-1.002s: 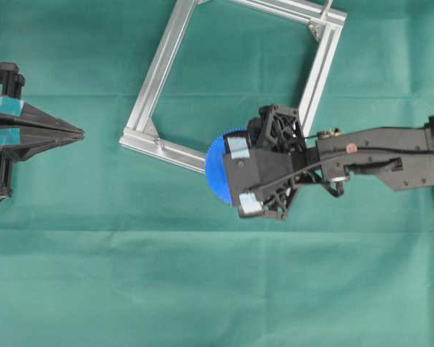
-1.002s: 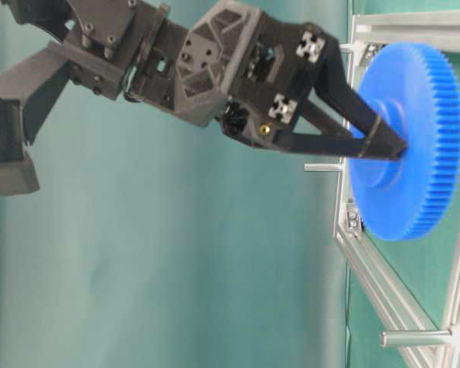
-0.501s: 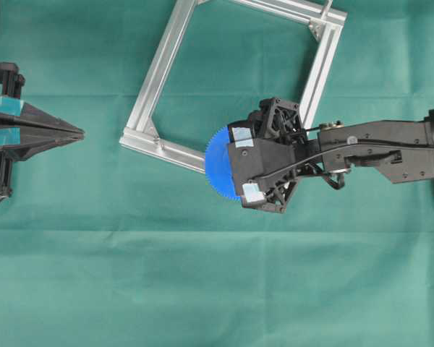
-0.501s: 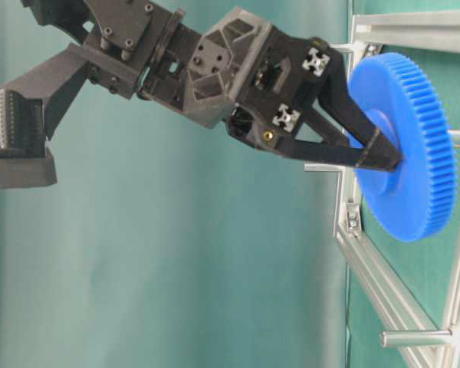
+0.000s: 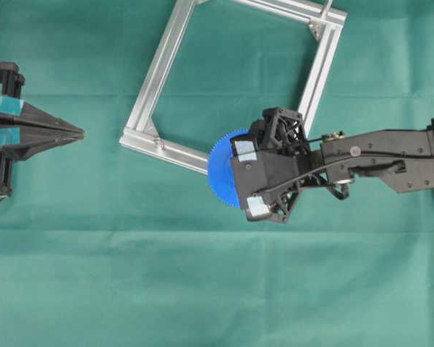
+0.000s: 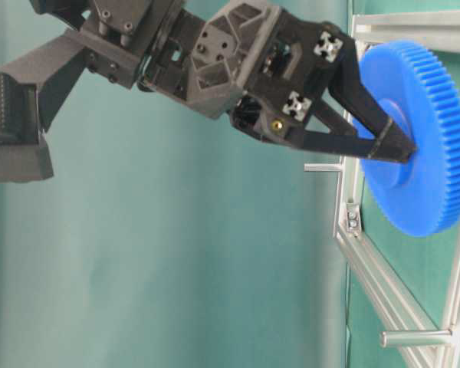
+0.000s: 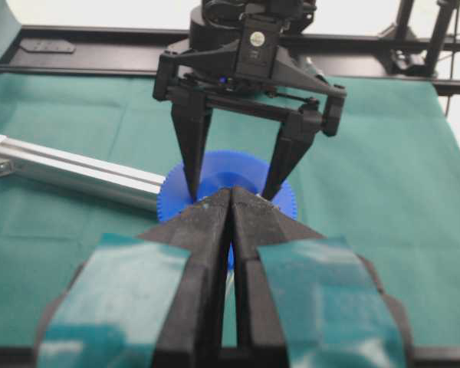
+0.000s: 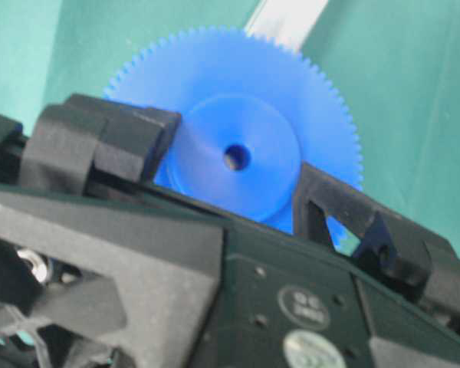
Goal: Find the location of the shaft and insert the gear.
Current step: 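Align the gear's center hole with the metal shaft tip, then push the gear onto the shaft with the right gripper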
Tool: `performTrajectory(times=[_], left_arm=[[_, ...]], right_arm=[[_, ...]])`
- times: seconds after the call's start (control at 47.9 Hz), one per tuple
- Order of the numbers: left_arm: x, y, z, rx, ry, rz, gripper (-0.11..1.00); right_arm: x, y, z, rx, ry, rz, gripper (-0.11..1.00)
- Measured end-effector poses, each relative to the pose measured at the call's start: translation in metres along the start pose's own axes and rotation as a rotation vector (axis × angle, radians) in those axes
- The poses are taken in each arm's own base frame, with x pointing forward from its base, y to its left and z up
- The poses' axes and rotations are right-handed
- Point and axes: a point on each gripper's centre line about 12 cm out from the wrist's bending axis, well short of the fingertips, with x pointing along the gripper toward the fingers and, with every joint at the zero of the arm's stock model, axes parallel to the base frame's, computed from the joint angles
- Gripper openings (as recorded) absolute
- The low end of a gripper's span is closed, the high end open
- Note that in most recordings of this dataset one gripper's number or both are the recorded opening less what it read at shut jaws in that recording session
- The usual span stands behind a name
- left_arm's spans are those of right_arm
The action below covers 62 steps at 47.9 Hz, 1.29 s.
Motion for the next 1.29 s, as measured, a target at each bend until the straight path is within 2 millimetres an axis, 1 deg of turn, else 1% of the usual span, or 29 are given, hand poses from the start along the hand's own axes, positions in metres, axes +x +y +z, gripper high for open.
performTrajectory(times=[0.355,0.752,1.295], left_arm=[[0.0,0.0,0.001,0.002,-0.003,0.0,0.01],[0.0,0.0,0.001,0.001,-0.002,0.001,0.01],[0.0,0.0,0.001,0.0,-0.002,0.0,0.01]], right_arm=[[0.003,0.001,0.0,-0.018,-0.054,0.027,0.69],[-0.003,-0.008,-0.011,0.035,-0.098,0.057,0.69],[-0.003,-0.008,-0.013,0.038,-0.104,0.064,0.69]])
